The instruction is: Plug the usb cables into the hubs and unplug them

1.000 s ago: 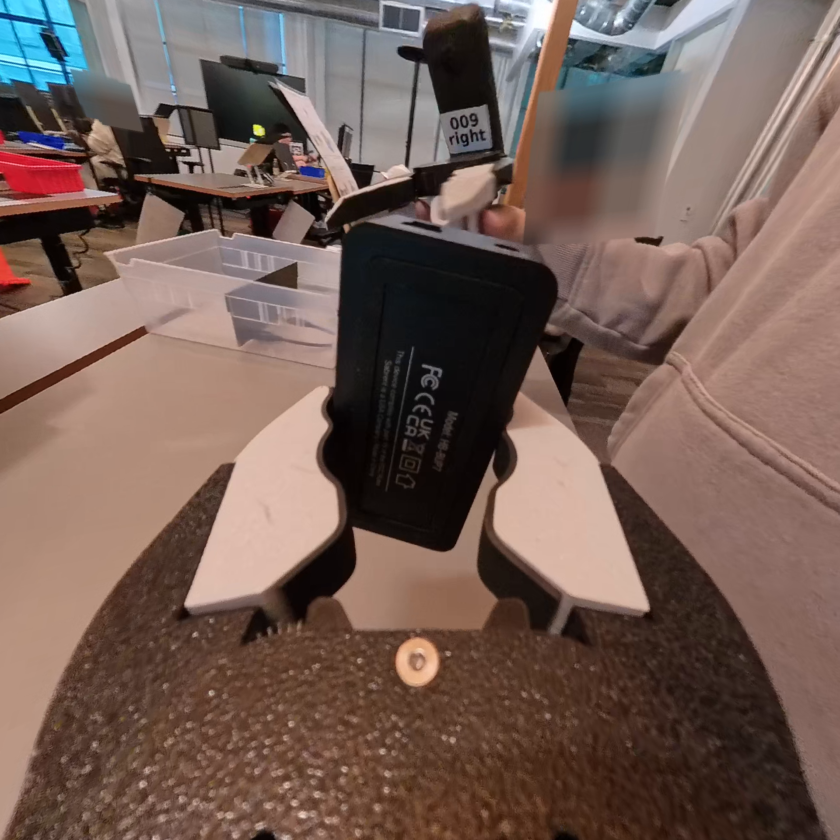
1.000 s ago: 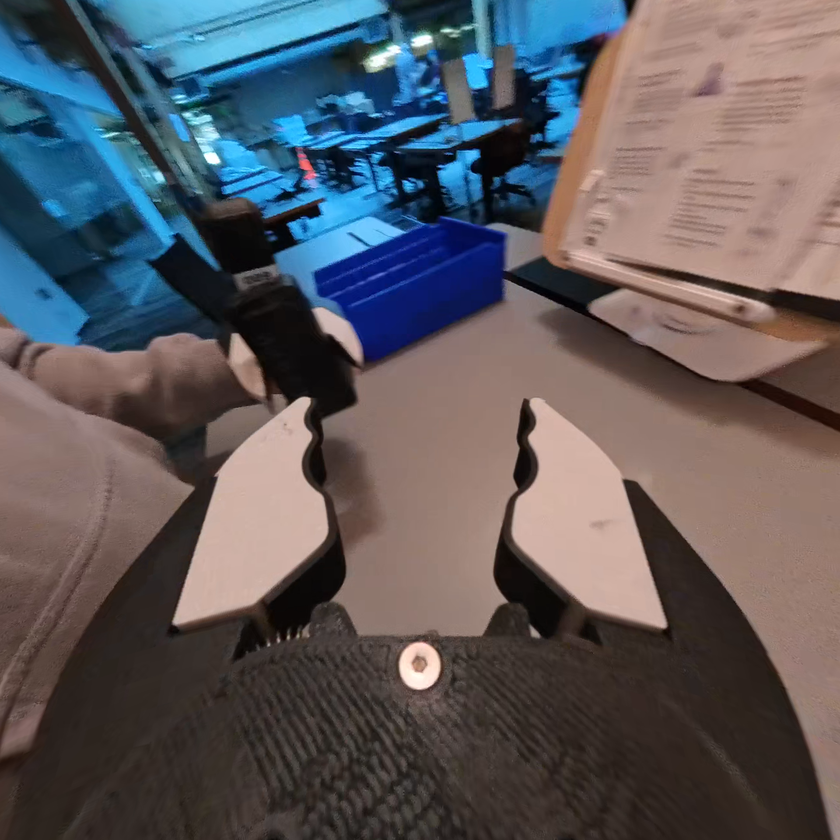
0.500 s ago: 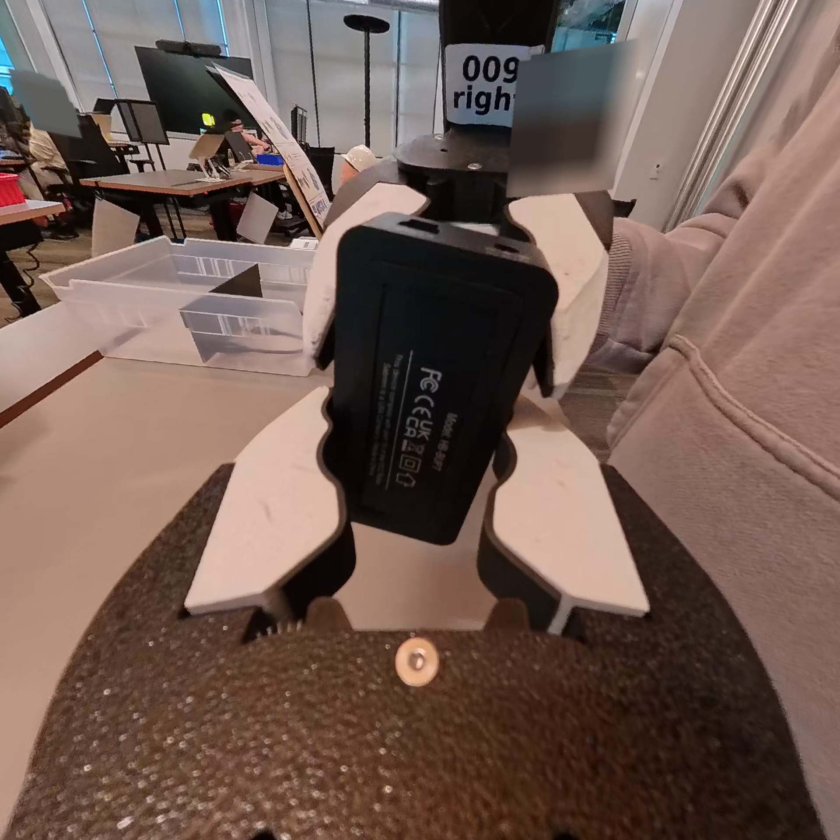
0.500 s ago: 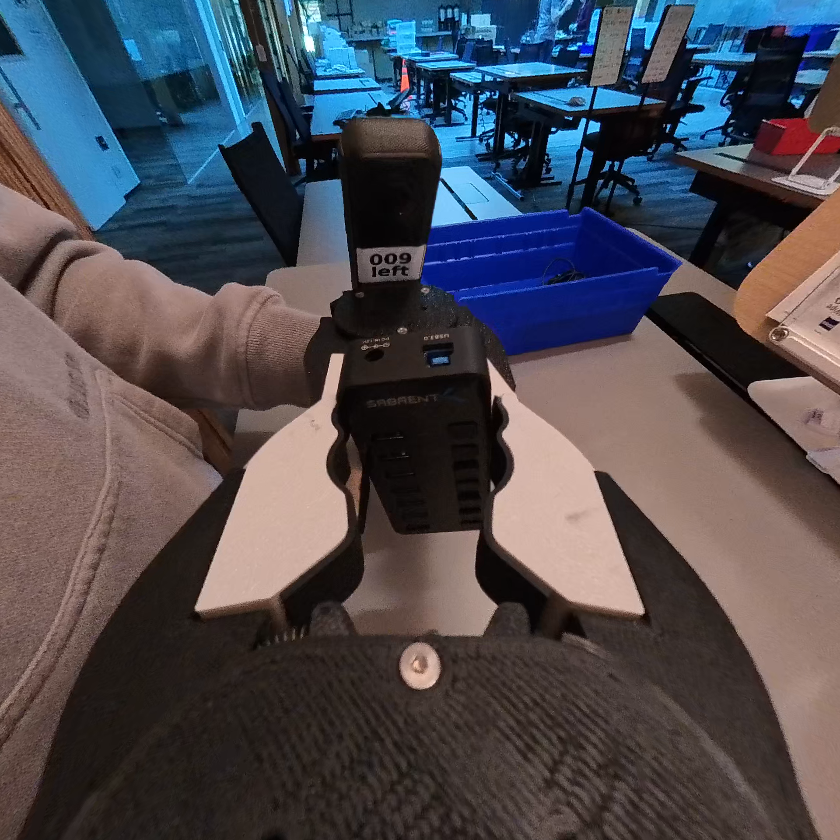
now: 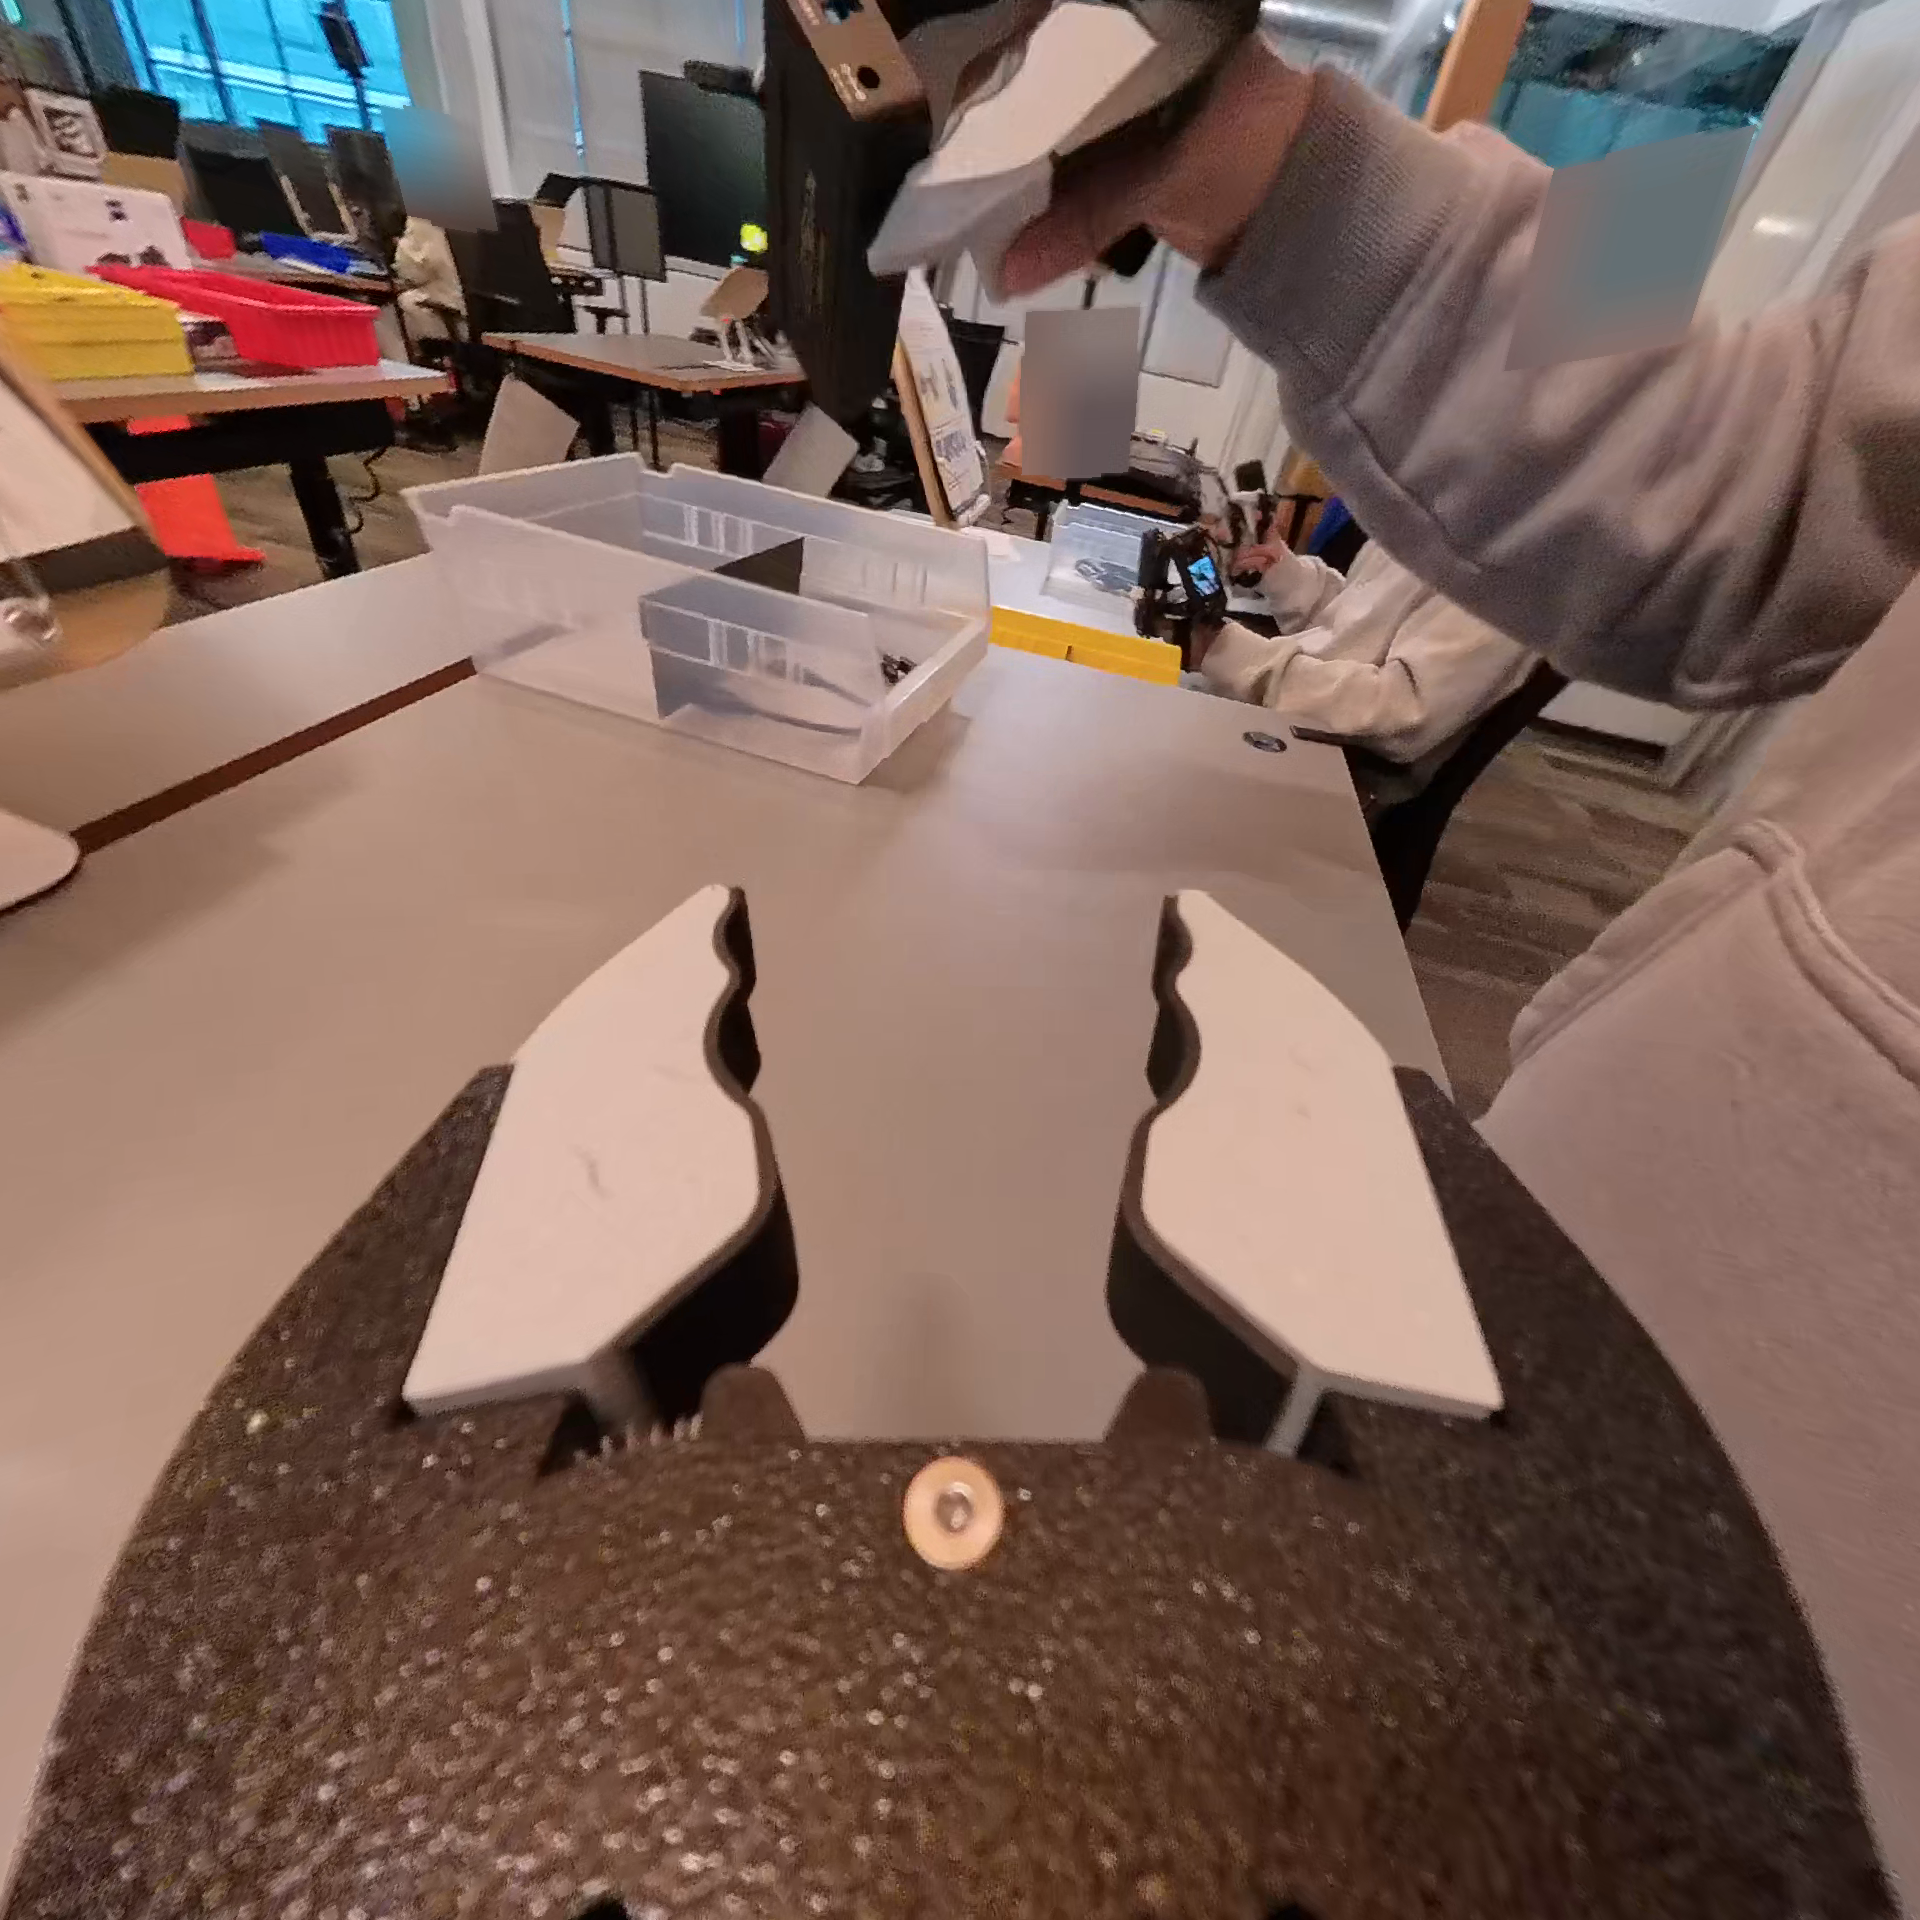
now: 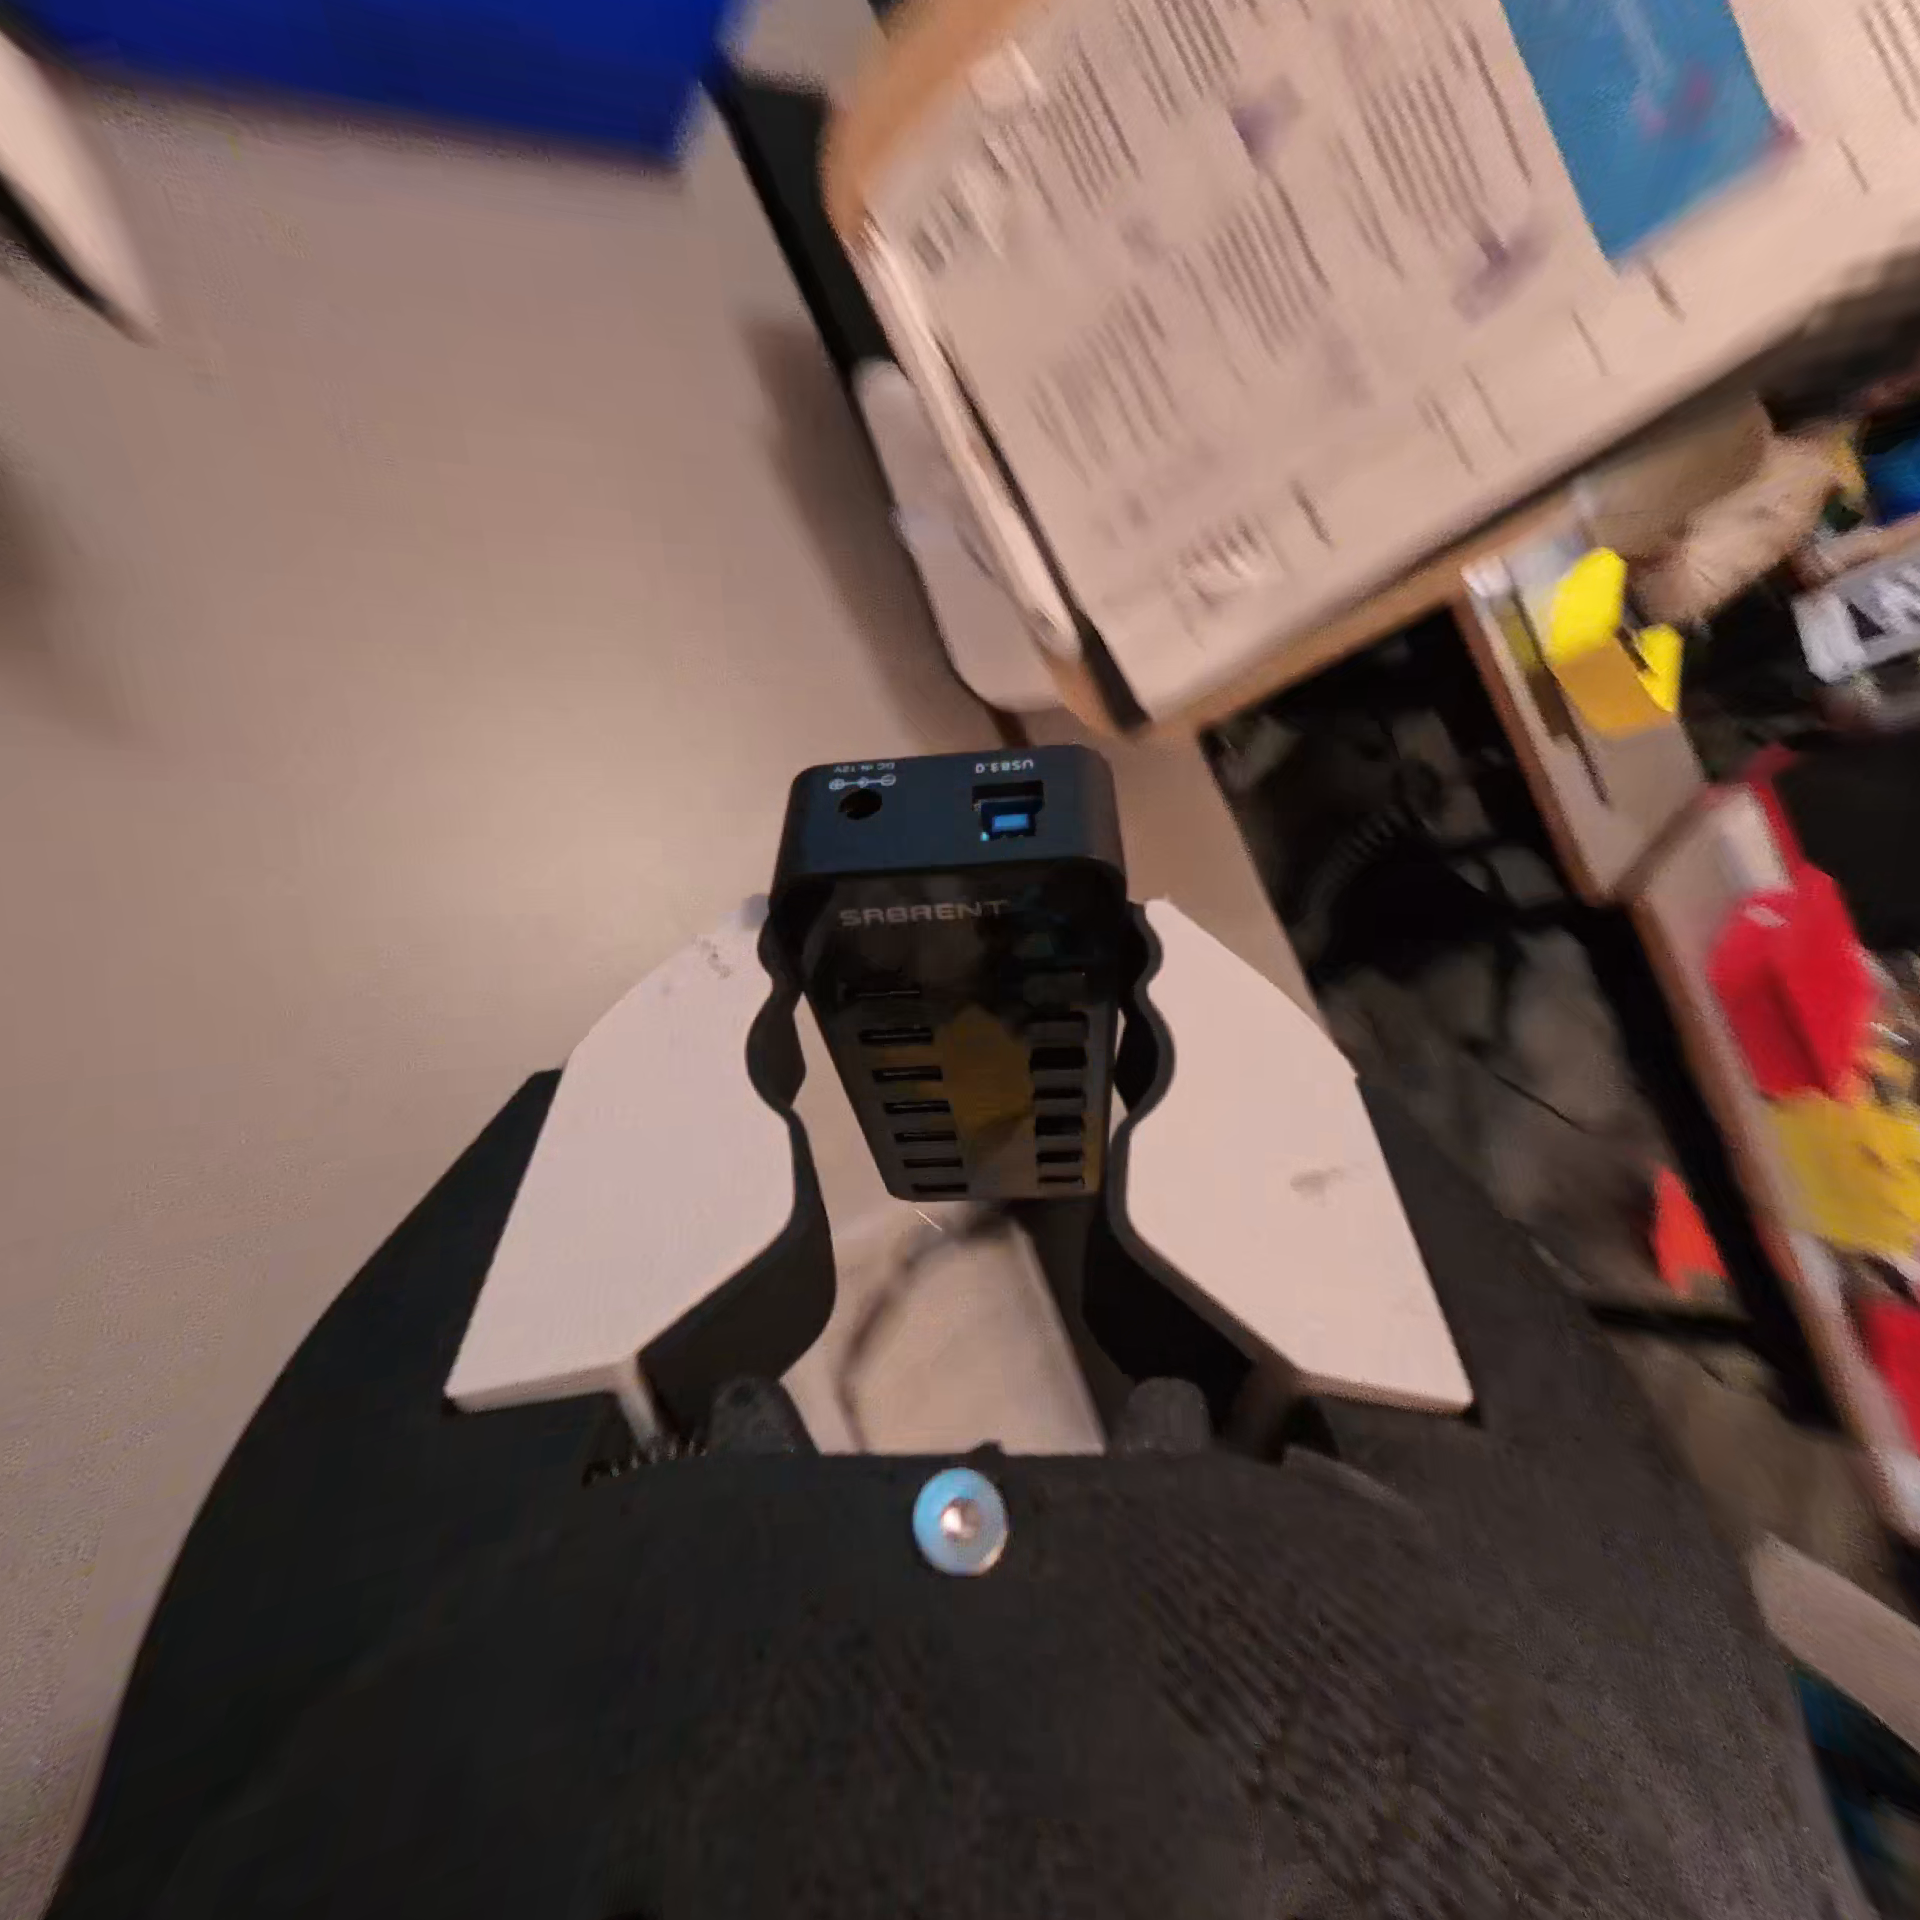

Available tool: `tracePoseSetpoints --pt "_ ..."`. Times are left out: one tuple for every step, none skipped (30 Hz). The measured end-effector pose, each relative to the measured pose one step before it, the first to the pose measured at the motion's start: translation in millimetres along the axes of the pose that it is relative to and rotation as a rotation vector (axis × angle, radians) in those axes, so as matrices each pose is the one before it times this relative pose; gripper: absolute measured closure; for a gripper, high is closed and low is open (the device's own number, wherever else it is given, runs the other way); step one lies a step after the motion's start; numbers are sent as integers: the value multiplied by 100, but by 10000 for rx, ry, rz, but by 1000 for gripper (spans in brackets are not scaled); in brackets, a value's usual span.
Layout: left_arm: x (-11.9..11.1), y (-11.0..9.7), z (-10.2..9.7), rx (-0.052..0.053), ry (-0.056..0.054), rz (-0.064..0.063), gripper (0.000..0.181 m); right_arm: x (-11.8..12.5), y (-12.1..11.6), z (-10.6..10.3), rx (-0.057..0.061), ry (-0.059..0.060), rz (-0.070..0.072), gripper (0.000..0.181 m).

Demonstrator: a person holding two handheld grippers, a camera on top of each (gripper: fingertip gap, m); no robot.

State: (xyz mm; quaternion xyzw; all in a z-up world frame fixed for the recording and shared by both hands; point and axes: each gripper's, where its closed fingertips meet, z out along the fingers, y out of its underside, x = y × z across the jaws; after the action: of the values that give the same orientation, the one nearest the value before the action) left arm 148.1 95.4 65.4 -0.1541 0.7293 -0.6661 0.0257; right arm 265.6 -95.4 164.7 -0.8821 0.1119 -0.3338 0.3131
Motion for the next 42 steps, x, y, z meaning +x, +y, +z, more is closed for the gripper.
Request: tracePoseSetpoints --pt "-194 134 -440 98 -143 -173 110 2726 1966 -237 -690 223 -141 121" --pt "-140 104 -397 115 -127 -133 112 2478 1946 140 -672 72 -58 121" --pt "-135 97 -350 107 -124 -107 114 2360 1919 472 -659 112 -130 121" --pt "-106 66 -282 91 -94 -98 116 1992 2044 826 -783 -4 -185 121" --pt "-64 53 -217 71 -60 -85 118 1656 1847 1119 -770 -64 -50 121" --pt "-77 39 -162 39 -73 -69 119 1242 1568 1351 -706 -177 -79 121" --pt "-131 56 -113 -12 -100 -49 119 822 1253 1571 -581 -286 -125 121" --pt "-128 72 -86 -58 -86 -13 119 606 1019 1761 -521 -318 -53 121" --pt "-101 76 -70 -81 -70 20 120 388 771 1844 -474 -321 2 121" --pt "-119 76 -80 -87 -85 33 120 200 454 1835 -394 -300 -64 121" --pt "-132 41 -85 -67 -98 22 120 3 269 1831 -368 -294 -182 121" --pt "-115 -17 -108 -26 -91 0 120 -84 176 1847 -388 -282 -202 121" --pt "-125 -22 -128 -6 -96 -24 120 -141 61 1756 -382 -303 -101 121" --pt "-157 12 -147 -27 -114 -34 121 -285 -93 1663 -316 -399 -41 121" --pt "-166 67 -173 -60 -117 -21 121 -39 -148 1581 -264 -197 -106 121" --pt "-150 127 -193 -83 -119 3 121 -45 -12 1500 -294 -215 -63 121" --pt "-161 178 -201 -100 -117 10 121 -325 -27 1408 -291 -447 73 122" --pt "-171 204 -199 -98 -119 -9 121 -301 -204 1220 -143 -358 -25 122" --pt "-161 185 -194 -75 -109 -35 121 -186 -241 1086 -114 -260 -29 122" --pt "-170 164 -187 -47 -96 -50 121 -210 -135 980 -167 -280 -8 122" --pt "-200 125 -183 -27 -105 -61 122 -281 -86 872 -160 -310 -86 122" --pt "-225 102 -154 -8 -108 -76 122 -150 -88 737 -135 -200 -161 122" --pt "-199 44 -138 17 -81 -89 122 -47 32 579 -199 -133 -209 122" --pt "-178 8 -93 35 -51 -89 122 -27 62 423 -232 -137 -143 121" --pt "-172 -22 -43 35 -46 -73 122 -85 -180 258 -38 -154 -151 121" --pt "-164 29 -6 8 -41 -42 122 -38 -456 199 172 -95 -86 122" --pt "-152 68 35 -27 -39 -18 122 -130 -392 198 155 -125 -65 120" --pt "-127 68 79 -25 -27 -18 122 -12 -38 8 -27 -90 -73 121" --pt "-68 10 94 8 5 -24 122 8 -20 23 -39 -70 55 121" --pt "-18 -34 120 26 31 -25 122 -6 -23 18 52 -33 9 121" --pt "5 -27 123 16 39 -14 122 -35 -37 11 134 -31 -16 122" --pt "5 5 126 -5 31 14 122 -9 -19 7 160 -7 11 121" --pt "-19 20 99 -21 19 33 122 57 30 -12 120 41 109 121" --pt "-16 -1 83 -29 28 39 122 145 57 -51 74 127 147 121" --pt "-36 -60 43 -36 20 44 122 146 -21 -133 179 164 158 118" --pt "-87 -111 -11 -42 -21 67 122 257 -74 -326 301 266 142 114" --pt "-95 -201 -75 -45 -33 109 121 155 -132 -608 444 188 121 113" --pt "-90 -278 -146 -46 -41 155 120 232 -191 -876 514 181 201 113" --pt "-150 -349 -224 -43 -72 182 120 454 -138 -1102 505 293 278 111" --pt "-213 -396 -294 -47 -103 177 119 623 -81 -1301 470 411 335 104" --pt "-289 -425 -383 -55 -110 131 119 668 -87 -1503 447 434 365 97" --pt "-341 -513 -447 -23 -102 60 120 667 -118 -1653 434 475 426 94"
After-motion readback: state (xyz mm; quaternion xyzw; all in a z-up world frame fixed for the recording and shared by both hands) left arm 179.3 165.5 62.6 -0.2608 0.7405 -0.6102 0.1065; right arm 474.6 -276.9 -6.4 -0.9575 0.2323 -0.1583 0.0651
